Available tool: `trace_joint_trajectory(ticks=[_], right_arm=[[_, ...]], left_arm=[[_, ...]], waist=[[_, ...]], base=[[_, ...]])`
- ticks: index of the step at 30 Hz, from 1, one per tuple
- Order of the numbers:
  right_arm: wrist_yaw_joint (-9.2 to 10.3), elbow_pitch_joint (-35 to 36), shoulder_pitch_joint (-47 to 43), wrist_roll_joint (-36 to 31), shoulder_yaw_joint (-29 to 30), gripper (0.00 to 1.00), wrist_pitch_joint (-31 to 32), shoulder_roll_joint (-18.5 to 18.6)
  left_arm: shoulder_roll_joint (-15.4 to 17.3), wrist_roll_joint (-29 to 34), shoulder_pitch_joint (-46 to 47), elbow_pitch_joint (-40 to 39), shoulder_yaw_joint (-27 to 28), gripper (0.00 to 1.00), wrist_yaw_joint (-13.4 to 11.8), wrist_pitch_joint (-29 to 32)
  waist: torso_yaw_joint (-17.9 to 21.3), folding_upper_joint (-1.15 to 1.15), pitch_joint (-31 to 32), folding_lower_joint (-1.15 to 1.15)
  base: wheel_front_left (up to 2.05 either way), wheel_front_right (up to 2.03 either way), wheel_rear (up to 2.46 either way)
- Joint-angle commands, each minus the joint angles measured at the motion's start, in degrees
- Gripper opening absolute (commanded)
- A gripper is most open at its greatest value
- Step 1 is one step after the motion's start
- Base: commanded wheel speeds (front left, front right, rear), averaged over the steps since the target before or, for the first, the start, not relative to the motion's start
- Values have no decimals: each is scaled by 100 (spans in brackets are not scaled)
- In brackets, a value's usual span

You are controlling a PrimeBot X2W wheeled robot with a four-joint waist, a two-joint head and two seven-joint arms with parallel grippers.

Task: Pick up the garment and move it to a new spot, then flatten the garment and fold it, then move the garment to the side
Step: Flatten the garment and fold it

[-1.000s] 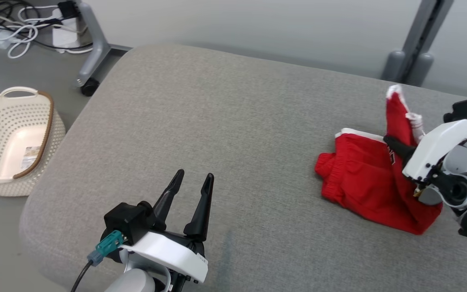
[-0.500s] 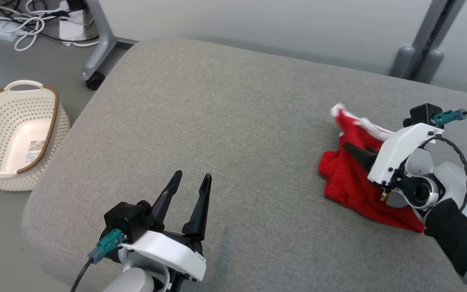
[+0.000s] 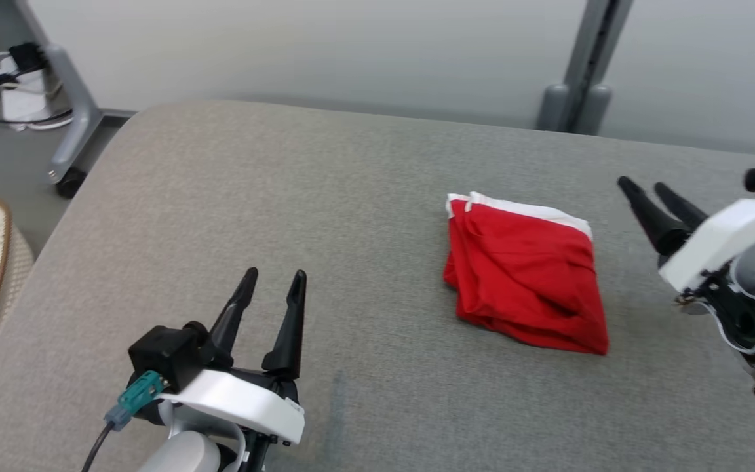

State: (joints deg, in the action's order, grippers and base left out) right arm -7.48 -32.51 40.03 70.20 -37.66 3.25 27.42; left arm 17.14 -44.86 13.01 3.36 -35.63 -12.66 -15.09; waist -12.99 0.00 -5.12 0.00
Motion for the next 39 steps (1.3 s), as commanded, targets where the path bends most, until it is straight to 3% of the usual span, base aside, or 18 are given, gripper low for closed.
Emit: trace_joint_trajectory(ticks=[1, 8, 16, 17, 18, 19, 25, 31, 39], right_arm=[[-4, 167, -177, -91, 86, 100, -203, 131], [-4, 864, -886, -566, 482, 100, -917, 507], [-4, 916, -1363, -1056, 1010, 100, -933, 241], [-4, 863, -1359, -1130, 1071, 91, -899, 188], [-4, 796, -1327, -1216, 1112, 35, -848, 143], [-4, 728, -1271, -1304, 1145, 0, -787, 87], [-4, 63, -859, -1773, 1135, 0, -222, -282], [-4, -704, -652, -1721, 984, 0, 435, -749], [-4, -384, -914, -1407, 498, 0, 414, -1203]], left_arm=[[47, 63, -100, -51, 93, 100, -31, -5], [147, 211, -321, -228, 503, 100, -57, -6], [110, 374, -328, -244, 564, 100, 26, -6], [101, 379, -303, -236, 553, 100, 41, -6], [101, 385, -285, -226, 549, 100, 39, -6], [99, 394, -264, -215, 546, 100, 49, -6], [39, 408, -151, -164, 545, 100, 97, -6], [-69, 431, -57, -75, 535, 100, 156, -6], [-100, 470, -124, 21, 628, 100, 212, -6]], waist=[[182, 0, 70, 0], [619, 0, 117, 0], [705, 0, -9, 0], [677, 0, -28, 0], [643, 0, -51, 0], [602, 0, -81, 0], [260, 0, -285, 0], [-140, 0, -408, 0], [-286, 0, -392, 0]], base=[[0, 0, 0], [0, 0, 0], [0, 0, 0], [0, 0, 0], [0, 0, 0], [0, 0, 0], [0, 0, 0], [0, 0, 0], [0, 0, 0]])
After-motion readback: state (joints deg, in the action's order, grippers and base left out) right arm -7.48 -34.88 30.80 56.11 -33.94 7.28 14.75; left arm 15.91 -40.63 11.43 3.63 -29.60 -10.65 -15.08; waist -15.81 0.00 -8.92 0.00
